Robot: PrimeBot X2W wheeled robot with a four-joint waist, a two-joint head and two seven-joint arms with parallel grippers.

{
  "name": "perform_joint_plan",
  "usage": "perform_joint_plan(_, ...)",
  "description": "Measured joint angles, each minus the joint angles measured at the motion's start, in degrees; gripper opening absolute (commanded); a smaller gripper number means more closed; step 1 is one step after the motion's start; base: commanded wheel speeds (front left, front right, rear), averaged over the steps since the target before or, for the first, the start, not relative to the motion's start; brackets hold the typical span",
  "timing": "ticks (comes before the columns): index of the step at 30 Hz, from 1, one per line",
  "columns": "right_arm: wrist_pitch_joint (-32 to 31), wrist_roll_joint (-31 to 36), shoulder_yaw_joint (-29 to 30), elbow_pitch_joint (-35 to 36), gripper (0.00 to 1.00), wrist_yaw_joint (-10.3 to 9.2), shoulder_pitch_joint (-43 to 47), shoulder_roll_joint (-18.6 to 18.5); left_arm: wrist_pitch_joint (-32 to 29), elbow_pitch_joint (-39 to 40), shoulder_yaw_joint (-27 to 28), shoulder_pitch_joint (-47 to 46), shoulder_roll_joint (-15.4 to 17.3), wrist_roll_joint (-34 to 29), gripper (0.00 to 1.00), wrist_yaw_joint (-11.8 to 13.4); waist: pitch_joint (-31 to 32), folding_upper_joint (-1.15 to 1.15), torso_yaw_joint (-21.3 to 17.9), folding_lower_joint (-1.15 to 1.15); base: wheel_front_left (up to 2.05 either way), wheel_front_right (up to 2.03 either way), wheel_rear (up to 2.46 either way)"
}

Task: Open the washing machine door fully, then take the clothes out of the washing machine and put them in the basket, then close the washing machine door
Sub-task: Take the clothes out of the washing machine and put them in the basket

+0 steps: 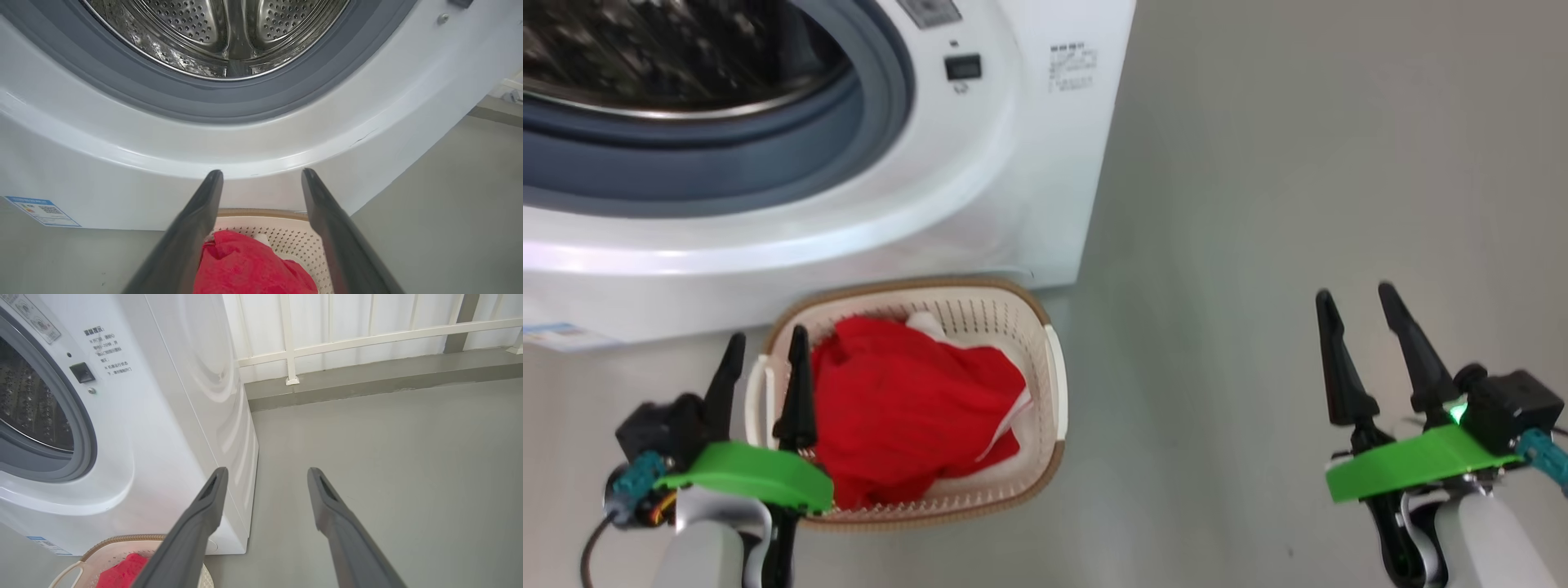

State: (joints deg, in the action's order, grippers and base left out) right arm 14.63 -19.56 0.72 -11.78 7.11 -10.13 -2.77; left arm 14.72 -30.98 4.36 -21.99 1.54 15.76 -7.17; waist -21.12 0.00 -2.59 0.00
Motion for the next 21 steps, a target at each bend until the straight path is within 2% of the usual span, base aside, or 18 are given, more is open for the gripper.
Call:
perform_joint_plan(7,0.00,0.20,0.54,-0.30,1.00,0.00,3.41,0.05,0.00,3.85,1.34,4.44,0.04,-2.14,1.00,0.00,4.82,0.00,1.25,0.00,0.00,0.00,0.00)
perform_joint_plan(21,0.00,0.82,1.10,-0.24,1.00,0.00,9.27,0.05,0.00,11.98,3.74,15.31,0.20,-2.20,1.00,0.00,11.63,0.00,3.07,0.00,0.00,0.00,0.00)
